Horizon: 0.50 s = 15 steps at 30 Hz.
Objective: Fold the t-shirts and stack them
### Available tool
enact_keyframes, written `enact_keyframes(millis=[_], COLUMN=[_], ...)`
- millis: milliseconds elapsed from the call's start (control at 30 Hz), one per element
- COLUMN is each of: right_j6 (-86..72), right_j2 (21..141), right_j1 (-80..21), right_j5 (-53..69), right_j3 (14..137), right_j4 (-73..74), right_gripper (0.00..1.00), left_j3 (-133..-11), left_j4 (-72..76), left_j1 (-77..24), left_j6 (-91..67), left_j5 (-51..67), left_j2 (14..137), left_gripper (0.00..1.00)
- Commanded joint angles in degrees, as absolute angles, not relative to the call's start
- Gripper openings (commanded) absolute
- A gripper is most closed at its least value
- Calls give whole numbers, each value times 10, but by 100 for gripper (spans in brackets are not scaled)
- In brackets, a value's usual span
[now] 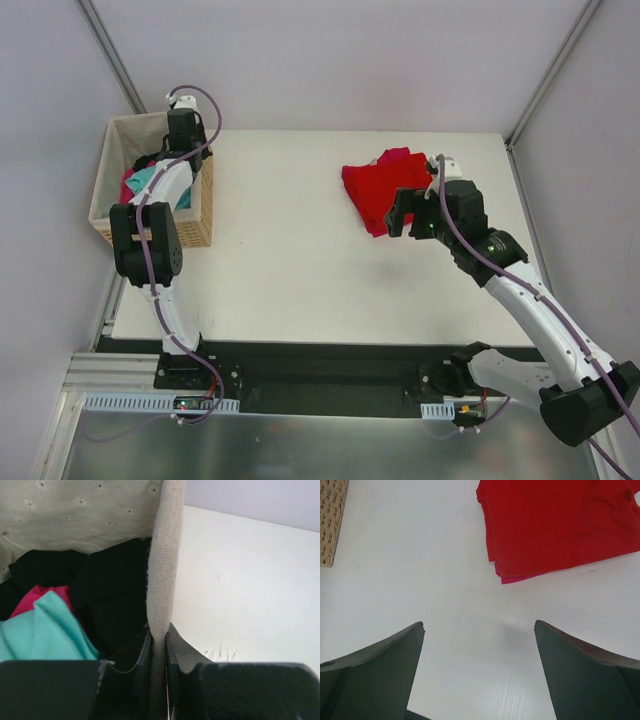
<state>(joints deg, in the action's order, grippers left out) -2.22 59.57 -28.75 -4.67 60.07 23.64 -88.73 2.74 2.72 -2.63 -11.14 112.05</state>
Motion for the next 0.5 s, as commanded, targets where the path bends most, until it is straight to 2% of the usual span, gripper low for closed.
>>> enact_keyframes(millis=[0, 333, 467], right_j6=[-29, -25, -19], right_j2=[575, 598, 607], right_j1=[-292, -294, -294], right_j5=[-44, -49, -59], right_j3=[595, 597, 596], right_j4=[217, 214, 214], right_gripper=[97, 97, 97], left_j3=[-904, -990, -1007], left_j4=[-68, -68, -69], left_j1=[30, 52, 70], left_j6=[-11, 36, 47], left_j5=[-131, -25, 89], left_j2=[1157, 1228, 1247], left_gripper=[0, 0, 0])
